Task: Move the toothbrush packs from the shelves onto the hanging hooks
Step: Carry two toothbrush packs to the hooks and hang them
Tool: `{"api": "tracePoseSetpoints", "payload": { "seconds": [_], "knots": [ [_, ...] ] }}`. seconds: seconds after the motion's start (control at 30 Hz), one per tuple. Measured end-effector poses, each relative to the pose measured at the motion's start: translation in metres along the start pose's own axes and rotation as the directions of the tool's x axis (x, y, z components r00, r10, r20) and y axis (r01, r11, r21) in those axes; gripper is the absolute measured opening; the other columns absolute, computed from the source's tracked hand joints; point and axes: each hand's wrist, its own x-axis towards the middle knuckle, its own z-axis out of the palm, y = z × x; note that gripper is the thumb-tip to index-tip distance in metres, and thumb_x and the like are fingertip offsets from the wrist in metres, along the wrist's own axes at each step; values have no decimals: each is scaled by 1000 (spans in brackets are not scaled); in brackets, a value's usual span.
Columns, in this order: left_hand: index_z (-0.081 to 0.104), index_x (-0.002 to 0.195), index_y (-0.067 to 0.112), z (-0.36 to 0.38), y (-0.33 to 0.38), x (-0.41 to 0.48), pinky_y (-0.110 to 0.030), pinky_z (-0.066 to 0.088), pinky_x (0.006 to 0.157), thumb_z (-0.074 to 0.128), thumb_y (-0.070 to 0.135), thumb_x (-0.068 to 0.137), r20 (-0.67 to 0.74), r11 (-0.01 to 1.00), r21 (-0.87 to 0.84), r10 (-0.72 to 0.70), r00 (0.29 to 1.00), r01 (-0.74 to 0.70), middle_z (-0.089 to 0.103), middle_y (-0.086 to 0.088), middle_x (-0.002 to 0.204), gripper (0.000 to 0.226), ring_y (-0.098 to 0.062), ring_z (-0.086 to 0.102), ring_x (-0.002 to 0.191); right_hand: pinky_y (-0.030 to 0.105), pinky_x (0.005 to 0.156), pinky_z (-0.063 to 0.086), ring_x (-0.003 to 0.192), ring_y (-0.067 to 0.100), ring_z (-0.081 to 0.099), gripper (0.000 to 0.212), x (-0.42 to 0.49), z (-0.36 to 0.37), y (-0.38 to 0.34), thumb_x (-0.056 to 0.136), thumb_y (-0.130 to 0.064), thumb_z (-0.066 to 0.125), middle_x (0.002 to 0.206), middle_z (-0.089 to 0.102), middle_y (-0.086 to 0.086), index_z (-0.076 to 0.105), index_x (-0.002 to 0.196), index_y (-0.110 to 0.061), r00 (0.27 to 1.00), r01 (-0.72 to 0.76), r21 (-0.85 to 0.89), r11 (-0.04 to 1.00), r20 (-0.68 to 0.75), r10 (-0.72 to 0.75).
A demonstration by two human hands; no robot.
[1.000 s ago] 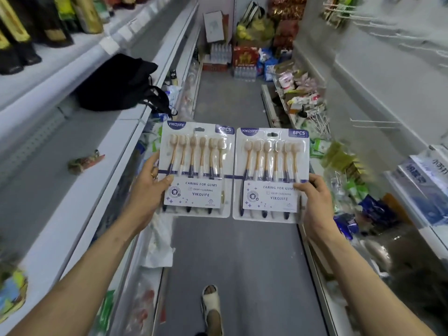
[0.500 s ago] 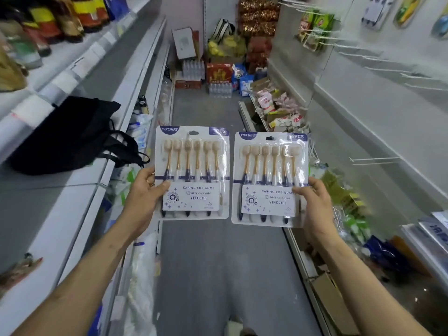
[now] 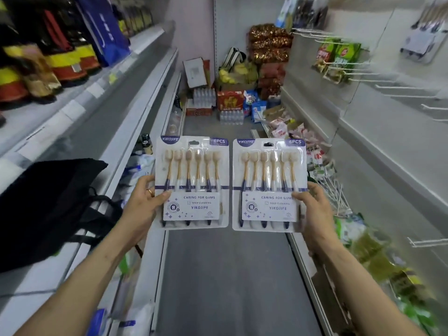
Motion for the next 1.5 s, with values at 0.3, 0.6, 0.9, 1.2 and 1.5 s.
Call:
{"api": "tracePoseSetpoints", "payload": {
  "seconds": [0.3, 0.6, 0.9, 1.2, 1.5],
  "knots": [
    [46, 144, 14, 43, 29, 185, -53, 58, 97, 61, -4, 99, 86, 1000, -17, 0, 996, 2, 71, -20, 127, 51, -38, 69, 118, 72, 86, 56, 106, 41, 73, 17, 137, 46, -27, 96, -10, 62, 114, 72, 13, 63, 110, -19, 998, 26, -34, 999, -65, -28],
    [55, 127, 28, 86, 50, 396, -42, 60, 83, 60, -1, 101, 285, 1000, -26, 2, 959, 6, 80, -5, 104, 39, -20, 78, 96, 35, 66, 61, 89, 18, 78, 20, 267, 103, -46, 98, -5, 62, 98, 78, -5, 62, 116, -12, 956, 71, -50, 996, -282, -82],
    [52, 136, 19, 153, 78, 569, -39, 64, 78, 59, -4, 99, 523, 998, -53, 10, 853, 20, 80, -7, 104, 44, -25, 77, 99, 63, 90, 60, 95, 22, 78, 24, 363, 130, -67, 97, -10, 65, 99, 79, -6, 63, 120, -17, 855, 99, -18, 995, -510, -94],
    [52, 139, 14, 273, 94, 713, -57, 51, 104, 59, -7, 98, 664, 994, -105, 67, 744, 3, 71, -19, 128, 46, -38, 68, 120, 46, 69, 62, 87, 17, 78, 22, 479, 112, -81, 99, -7, 63, 102, 77, -6, 61, 119, -15, 729, 226, 20, 974, -667, -155],
    [58, 131, 18, 373, 108, 827, -51, 56, 98, 62, -5, 97, 737, 989, -140, 75, 672, 43, 71, -18, 126, 41, -35, 69, 117, 43, 67, 59, 102, 34, 76, 24, 578, 100, -99, 97, -11, 64, 115, 76, 4, 63, 119, -21, 638, 229, -6, 973, -754, -155]
  ]
}}
